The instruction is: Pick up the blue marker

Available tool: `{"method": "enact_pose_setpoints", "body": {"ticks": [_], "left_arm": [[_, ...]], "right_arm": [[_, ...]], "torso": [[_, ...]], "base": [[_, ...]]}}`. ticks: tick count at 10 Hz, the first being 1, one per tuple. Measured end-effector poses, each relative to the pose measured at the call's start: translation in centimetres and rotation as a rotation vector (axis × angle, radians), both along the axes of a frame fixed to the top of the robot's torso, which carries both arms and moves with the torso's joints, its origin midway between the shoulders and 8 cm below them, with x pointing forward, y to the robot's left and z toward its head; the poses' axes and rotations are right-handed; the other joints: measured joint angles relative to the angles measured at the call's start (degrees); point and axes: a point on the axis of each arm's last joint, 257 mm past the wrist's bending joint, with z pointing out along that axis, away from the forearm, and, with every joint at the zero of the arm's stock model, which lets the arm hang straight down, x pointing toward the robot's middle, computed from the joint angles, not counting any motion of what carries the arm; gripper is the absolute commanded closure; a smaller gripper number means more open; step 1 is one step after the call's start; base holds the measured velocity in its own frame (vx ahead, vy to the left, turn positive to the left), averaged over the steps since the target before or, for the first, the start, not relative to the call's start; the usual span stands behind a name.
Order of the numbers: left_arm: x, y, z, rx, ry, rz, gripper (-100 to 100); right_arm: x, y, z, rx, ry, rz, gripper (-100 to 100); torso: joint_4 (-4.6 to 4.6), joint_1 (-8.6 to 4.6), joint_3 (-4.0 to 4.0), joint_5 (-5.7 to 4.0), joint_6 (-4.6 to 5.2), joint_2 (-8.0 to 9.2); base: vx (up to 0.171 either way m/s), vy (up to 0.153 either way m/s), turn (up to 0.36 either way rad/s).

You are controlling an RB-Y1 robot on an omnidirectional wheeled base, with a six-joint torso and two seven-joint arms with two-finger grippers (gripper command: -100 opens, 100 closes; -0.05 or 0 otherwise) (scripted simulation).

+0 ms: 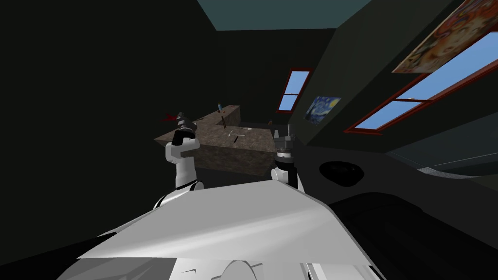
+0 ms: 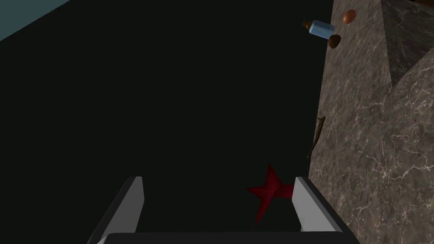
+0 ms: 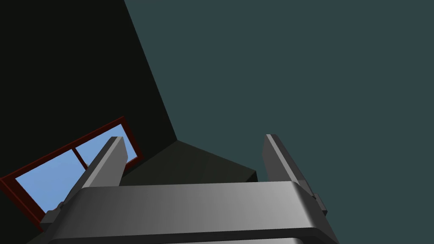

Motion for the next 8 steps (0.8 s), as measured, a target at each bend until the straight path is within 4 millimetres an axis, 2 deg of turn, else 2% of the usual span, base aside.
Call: {"method": "enact_pose_setpoints", "body": {"ticks": [3,8], "left_arm": [[1.8,1.4,-0.4,-0.104,0.041,0.005,-100],[4.8,2.5,-1.3,-0.26,0.11,0.012,-100]], "right_arm": [[0.0,0.0,0.0,0.0,0.0,0.0,0],[0.0,0.0,0.0,0.0,0.0,0.0,0]], "torso": [[-0.01,-0.03,-0.04,-0.02,0.01,-0.09],[-0.04,-0.03,-0.1,-0.01,0.01,-0.18]], "base": [[-0.029,-0.045,0.009],[-0.014,-0.047,-0.003]]}}
